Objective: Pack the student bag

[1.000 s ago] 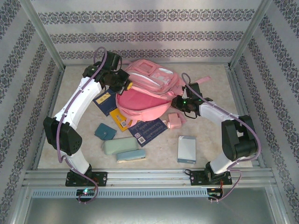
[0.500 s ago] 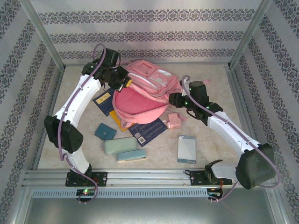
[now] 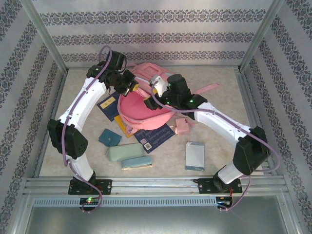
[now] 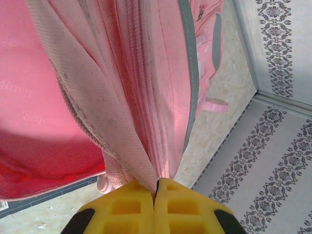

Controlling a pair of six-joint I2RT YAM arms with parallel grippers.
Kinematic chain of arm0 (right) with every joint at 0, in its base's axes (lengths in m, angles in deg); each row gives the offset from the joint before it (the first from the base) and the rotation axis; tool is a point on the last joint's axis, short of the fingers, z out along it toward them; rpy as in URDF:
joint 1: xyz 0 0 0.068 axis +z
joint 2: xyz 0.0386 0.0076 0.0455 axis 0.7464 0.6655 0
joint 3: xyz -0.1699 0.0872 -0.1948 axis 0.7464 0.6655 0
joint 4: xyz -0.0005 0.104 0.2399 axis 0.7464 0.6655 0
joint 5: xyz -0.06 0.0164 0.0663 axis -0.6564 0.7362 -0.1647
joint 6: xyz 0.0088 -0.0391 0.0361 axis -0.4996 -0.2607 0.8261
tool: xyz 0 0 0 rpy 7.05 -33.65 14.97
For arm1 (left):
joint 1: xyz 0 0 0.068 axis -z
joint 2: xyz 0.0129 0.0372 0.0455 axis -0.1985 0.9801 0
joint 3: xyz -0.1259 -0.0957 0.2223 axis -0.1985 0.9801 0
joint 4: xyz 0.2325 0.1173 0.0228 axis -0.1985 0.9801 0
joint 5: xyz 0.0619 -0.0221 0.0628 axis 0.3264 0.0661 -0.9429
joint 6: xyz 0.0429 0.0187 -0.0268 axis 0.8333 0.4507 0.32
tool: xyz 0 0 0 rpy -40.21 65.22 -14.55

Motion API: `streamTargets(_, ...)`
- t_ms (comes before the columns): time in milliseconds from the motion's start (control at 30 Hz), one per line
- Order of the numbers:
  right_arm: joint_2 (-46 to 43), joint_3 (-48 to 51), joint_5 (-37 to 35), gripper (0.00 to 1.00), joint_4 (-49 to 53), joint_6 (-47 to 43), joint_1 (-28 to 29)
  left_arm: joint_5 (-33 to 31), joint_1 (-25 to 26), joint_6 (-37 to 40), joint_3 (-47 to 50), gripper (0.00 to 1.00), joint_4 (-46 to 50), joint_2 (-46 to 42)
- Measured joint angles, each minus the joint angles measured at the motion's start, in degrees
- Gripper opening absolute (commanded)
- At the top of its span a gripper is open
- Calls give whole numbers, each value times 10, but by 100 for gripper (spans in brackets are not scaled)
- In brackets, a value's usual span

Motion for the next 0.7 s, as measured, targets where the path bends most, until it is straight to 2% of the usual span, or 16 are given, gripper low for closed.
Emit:
streamTargets(100, 42, -28, -14, 50, 13, -18, 2, 4, 0, 0, 0, 0, -1, 0)
streamTargets(267, 87, -53, -34, 3, 34, -26, 0, 10, 0, 2, 13, 0, -16, 0)
streamTargets(300, 92, -60, -34, 0, 41, -24, -1, 10, 0, 3, 17, 0, -22, 0)
streamTargets(400, 98, -77, -33, 0, 55, -12, -5, 15, -2, 13, 29, 0, -42, -3)
streamTargets(433, 98, -82, -34, 0, 58, -7, -9, 19, -3, 18, 37, 8, -57, -8)
streamTargets(533, 98, -100, -46, 0, 64, 13, -17, 35, -4, 57, 69, 39, -108, -32)
streamTargets(600, 98, -110, -61, 0, 63, 38, -25, 43, -3, 90, 93, 52, -140, -59)
streamTargets(700, 98, -121, -76, 0, 63, 93, -50, 51, -3, 135, 100, 65, -165, -96)
